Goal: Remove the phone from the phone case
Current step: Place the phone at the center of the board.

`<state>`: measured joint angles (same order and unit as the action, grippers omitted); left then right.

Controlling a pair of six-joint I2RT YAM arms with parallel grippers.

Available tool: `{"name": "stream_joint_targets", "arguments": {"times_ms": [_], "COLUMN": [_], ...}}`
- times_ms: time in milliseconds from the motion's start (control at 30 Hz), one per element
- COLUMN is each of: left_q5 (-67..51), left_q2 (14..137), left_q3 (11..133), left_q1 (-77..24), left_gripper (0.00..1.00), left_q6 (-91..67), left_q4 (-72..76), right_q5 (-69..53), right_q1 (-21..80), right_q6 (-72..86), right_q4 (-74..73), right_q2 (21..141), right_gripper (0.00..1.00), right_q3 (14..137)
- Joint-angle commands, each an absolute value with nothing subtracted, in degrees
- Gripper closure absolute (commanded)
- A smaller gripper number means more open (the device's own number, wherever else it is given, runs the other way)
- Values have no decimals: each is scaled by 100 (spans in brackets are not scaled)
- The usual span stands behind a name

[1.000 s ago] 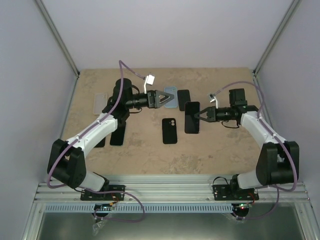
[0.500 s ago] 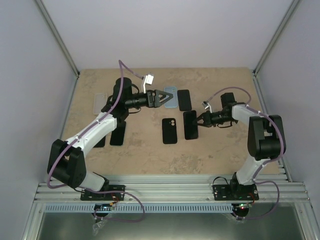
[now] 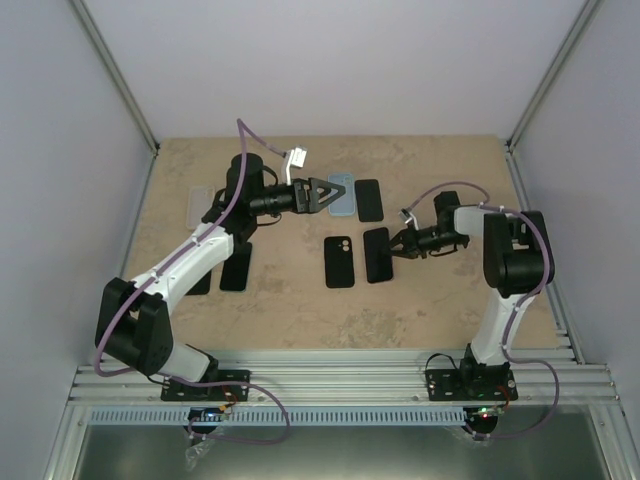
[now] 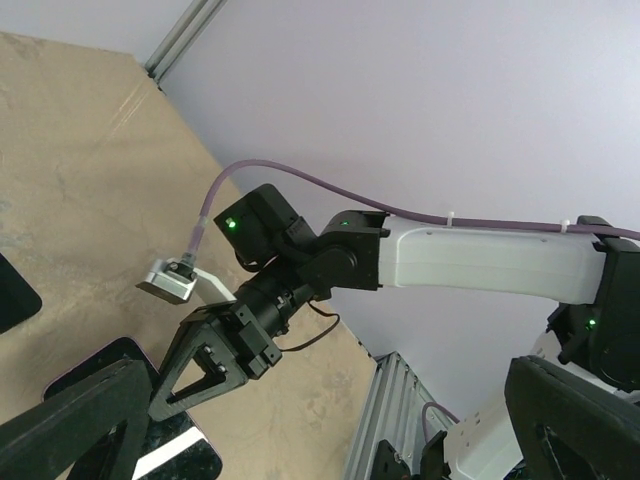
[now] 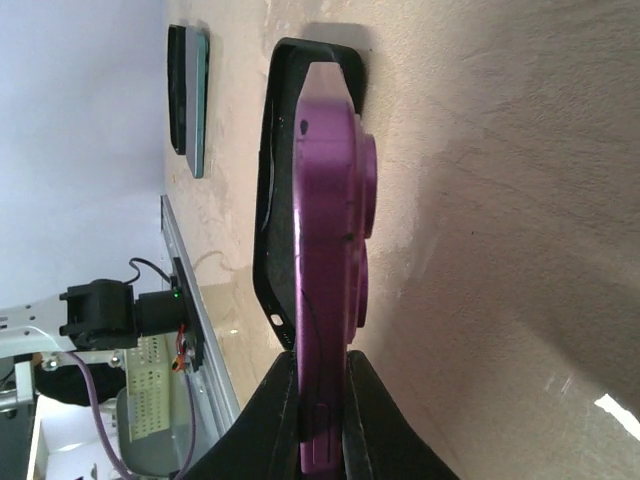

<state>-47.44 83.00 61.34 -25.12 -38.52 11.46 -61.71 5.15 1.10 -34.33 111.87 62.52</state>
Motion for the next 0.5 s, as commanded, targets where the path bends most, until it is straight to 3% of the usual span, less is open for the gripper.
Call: {"name": "stream_joint_targets", "arguments": {"times_ms": [0,200,467], "left_q5": [-4714,-4699,-4690], "left_q2": [8331,8342,8397], "left_q3": [6290,6275,6301], "left_q1": [-2470,-2462,-2452], "left_gripper": [1,0,1], "left_q6": [-3757,-3767,-3856], "left_q4": [1166,1171,1230], "right_q5": [-6685,-6746,-6562], "right_q1": [483,464,439], "right_q6": [81,204,345], "right_q4": [-3330,-3230,-3149], "right_q2": [11418,11633,11553], "right_gripper": [99,92,70], "right_q3": [6451,6451,6369]}}
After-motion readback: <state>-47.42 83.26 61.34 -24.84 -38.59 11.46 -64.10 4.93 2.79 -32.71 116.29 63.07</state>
